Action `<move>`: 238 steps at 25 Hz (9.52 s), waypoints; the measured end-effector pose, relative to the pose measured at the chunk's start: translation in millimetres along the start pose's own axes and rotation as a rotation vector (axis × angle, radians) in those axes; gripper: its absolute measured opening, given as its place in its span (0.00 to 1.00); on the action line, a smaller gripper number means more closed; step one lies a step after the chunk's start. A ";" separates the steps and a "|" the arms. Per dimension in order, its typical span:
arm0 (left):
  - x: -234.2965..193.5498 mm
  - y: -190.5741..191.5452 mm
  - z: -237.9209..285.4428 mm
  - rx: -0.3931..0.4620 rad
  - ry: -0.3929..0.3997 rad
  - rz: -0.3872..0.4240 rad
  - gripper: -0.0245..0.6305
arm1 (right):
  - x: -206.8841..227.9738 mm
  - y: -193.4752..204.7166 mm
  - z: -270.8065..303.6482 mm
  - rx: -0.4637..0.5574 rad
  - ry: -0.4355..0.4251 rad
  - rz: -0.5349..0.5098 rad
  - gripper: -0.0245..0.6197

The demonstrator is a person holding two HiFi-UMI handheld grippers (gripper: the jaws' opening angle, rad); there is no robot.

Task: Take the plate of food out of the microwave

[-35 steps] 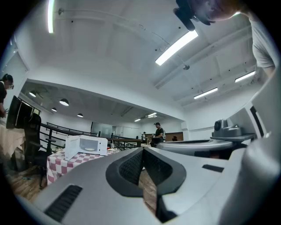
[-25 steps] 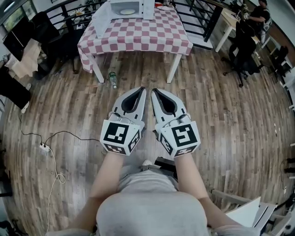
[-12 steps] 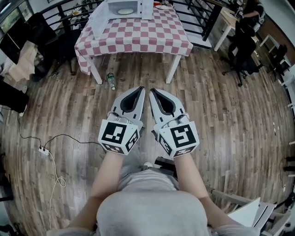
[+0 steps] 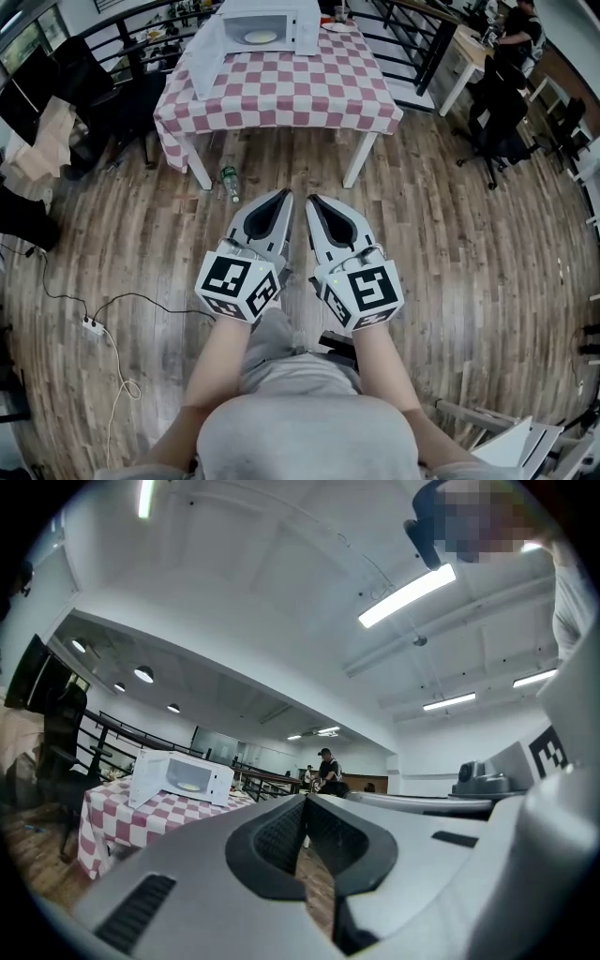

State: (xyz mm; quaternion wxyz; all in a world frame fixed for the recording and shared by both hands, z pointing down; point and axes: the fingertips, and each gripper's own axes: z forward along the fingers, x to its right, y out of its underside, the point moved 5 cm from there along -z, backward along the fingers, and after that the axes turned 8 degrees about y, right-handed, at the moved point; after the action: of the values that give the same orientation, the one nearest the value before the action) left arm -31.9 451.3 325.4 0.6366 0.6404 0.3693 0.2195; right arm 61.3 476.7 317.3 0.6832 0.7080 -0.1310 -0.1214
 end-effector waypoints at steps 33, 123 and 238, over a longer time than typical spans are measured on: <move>-179.0 -24.8 96.1 -0.078 0.026 0.095 0.04 | 20.0 11.5 200.7 -0.050 0.042 -0.040 0.08; -498.7 -33.6 437.8 -0.048 -0.217 0.048 0.04 | 251.3 43.2 626.0 -0.073 -0.195 0.020 0.08; -804.3 169.9 567.4 0.061 -0.627 -1.362 0.33 | 313.0 194.0 850.8 -0.342 0.028 0.126 0.08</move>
State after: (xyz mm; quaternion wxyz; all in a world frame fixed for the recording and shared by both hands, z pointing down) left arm -80.1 -510.4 590.7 0.6889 0.3203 0.4913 -0.4261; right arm 51.8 -435.6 481.9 0.8017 0.5735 -0.1430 -0.0889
